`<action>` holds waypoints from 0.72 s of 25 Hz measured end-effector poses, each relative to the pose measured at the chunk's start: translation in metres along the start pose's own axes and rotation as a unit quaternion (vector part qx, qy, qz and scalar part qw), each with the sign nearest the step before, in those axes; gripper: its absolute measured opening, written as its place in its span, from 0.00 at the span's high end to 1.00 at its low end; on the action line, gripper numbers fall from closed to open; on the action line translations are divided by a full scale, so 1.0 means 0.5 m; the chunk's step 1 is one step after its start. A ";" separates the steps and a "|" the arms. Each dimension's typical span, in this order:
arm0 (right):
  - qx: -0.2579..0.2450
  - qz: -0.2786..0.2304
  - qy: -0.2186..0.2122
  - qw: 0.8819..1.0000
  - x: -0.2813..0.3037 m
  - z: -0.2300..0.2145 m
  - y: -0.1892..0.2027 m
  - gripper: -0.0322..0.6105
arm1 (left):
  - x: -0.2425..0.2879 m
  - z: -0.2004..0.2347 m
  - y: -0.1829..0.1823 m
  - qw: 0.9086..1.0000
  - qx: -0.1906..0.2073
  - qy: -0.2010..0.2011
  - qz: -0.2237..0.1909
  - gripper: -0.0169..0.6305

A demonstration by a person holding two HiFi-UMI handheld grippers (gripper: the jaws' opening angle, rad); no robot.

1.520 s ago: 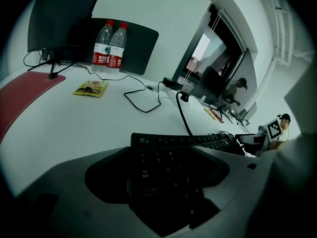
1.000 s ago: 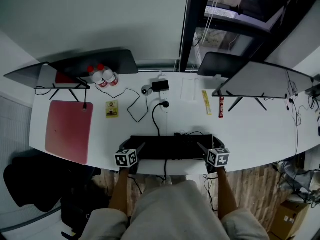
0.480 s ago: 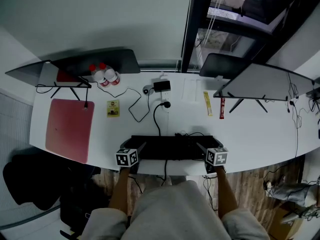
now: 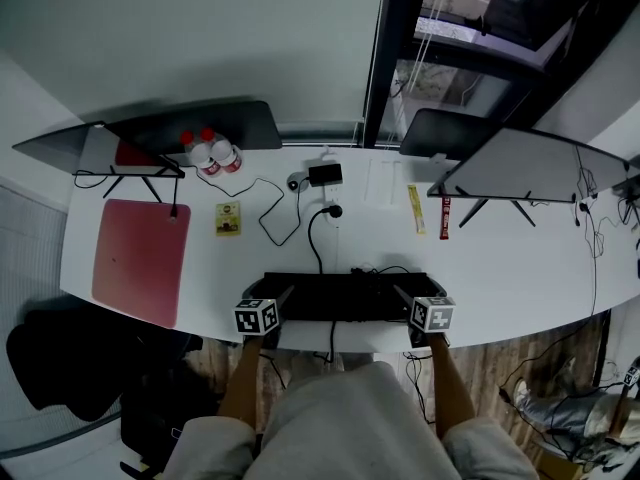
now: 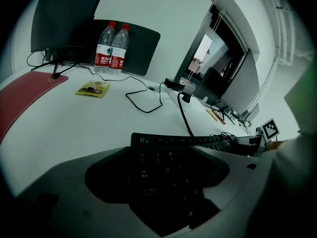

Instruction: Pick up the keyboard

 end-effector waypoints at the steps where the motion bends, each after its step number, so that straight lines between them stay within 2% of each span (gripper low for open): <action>1: -0.001 0.000 0.000 1.000 -0.001 0.001 0.000 0.28 | -0.001 0.000 -0.001 1.000 0.000 0.000 0.001 0.46; 9: -0.009 -0.001 0.007 1.000 -0.009 0.012 -0.004 0.29 | -0.005 0.000 -0.003 1.000 0.000 0.000 0.008 0.46; 18: -0.029 -0.018 0.008 0.999 -0.044 0.022 -0.017 0.29 | -0.036 -0.013 0.001 1.000 -0.010 0.009 -0.012 0.46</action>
Point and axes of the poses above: the fingertips, and each gripper's own axes: x forward along the fingers, z to its left, y out of its underside, the point moved 7 cm from there along -x, backward along the fingers, and after that the axes turned 5 degrees about -y, right-handed, at the moved point
